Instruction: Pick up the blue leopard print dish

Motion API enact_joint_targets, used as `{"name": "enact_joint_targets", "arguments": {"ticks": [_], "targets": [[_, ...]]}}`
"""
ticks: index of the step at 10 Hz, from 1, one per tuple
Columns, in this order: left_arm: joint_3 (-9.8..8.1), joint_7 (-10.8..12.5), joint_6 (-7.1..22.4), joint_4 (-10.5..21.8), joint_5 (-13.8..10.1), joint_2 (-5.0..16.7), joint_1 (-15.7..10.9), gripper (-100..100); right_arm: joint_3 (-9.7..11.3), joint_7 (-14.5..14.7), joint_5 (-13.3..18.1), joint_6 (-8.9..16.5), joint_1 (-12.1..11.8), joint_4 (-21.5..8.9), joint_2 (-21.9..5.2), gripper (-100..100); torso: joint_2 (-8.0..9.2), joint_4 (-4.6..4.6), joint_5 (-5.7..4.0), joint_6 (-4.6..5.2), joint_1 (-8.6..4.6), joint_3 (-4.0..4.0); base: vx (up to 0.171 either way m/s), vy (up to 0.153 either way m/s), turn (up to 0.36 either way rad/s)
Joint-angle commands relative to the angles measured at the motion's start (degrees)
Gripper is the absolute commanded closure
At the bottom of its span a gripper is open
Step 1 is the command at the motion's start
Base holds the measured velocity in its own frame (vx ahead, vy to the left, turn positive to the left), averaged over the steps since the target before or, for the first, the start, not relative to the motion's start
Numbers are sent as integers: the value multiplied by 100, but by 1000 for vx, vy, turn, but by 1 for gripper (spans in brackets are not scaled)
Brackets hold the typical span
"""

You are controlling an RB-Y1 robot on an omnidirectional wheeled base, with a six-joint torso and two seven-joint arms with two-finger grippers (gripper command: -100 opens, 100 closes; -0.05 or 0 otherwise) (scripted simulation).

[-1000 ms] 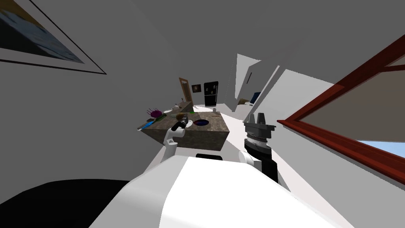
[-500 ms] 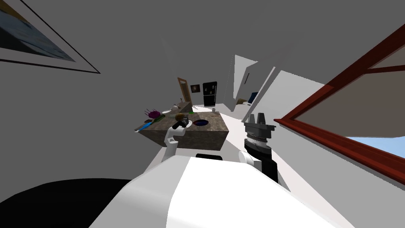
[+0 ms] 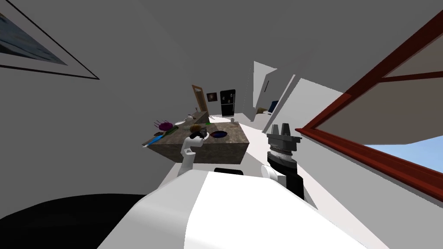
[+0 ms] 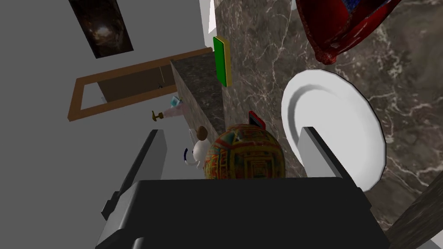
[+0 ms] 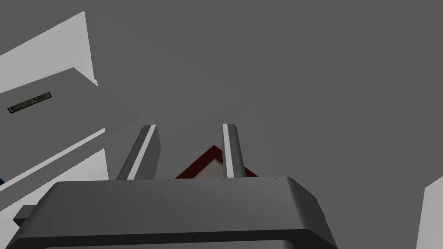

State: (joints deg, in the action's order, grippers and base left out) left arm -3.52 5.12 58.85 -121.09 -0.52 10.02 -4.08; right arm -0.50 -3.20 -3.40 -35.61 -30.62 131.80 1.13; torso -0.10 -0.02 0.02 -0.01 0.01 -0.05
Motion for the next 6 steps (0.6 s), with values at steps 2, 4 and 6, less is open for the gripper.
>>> {"name": "enact_joint_targets", "arguments": {"ticks": [2, 4, 6], "targets": [[10, 31, 367, 39, 7, -14, -71, -100, 0, 0, 0, 0, 0, 0, 0, 0, 0, 0, 0, -2, 0, 0, 10, 8, -25], [10, 78, 735, 110, -17, -16, -185, -100, 0, 0, 0, 0, 0, 0, 0, 0, 1, 0, -1, 0, -3, 1, 14, 5, -90], [11, 125, 1061, 184, -40, -18, -292, -100, 0, 0, 0, 0, 0, 0, 0, 0, -3, -1, -1, -1, -4, -1, 21, 1, -75]]}}
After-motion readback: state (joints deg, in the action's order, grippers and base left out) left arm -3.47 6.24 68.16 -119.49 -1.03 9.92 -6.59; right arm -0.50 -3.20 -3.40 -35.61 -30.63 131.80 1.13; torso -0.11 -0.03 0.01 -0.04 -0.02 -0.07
